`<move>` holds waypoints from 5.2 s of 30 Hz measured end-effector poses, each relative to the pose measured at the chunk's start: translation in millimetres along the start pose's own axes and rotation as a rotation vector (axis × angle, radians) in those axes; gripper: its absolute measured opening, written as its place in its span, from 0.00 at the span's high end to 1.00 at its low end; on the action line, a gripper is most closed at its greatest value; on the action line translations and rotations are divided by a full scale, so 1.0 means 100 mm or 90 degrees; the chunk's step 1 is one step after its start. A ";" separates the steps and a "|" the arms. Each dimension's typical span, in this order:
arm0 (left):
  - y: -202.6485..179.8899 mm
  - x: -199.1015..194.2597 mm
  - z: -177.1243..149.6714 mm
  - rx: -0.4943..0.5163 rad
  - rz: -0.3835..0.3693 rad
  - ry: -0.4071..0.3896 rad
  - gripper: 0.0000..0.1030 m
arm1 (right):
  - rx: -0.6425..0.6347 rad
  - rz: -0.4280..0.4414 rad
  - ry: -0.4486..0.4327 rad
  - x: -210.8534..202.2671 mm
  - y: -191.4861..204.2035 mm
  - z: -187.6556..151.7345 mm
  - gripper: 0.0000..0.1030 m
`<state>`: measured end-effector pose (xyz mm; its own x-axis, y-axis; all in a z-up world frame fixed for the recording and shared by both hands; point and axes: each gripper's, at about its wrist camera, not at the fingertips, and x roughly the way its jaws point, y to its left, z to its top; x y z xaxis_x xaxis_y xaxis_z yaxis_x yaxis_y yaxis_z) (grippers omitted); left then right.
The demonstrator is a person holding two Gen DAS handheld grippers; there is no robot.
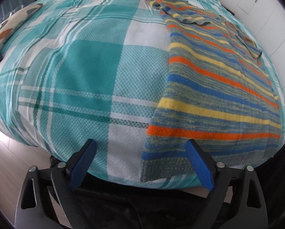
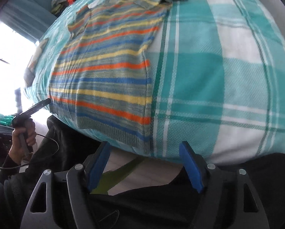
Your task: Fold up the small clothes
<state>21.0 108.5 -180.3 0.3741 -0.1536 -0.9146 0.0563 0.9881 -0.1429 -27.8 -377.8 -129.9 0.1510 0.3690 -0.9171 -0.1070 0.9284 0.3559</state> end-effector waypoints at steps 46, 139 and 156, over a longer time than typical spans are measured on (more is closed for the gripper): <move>-0.43 0.30 -0.07 0.067 0.056 0.112 0.93 | 0.104 -0.078 0.079 0.60 -0.25 0.13 0.96; -1.58 0.93 1.95 0.046 0.075 -0.177 0.00 | 0.077 -0.164 -0.437 -0.32 -0.02 0.29 0.35; -1.59 0.93 1.95 0.046 0.075 -0.177 0.00 | 0.080 -0.161 -0.433 -0.27 -0.02 0.30 0.35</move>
<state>227.2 -62.2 -168.8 0.6205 -0.0416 -0.7831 0.0594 0.9982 -0.0060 -2.1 -388.2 -100.0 0.7365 0.0506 -0.6745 0.1194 0.9718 0.2033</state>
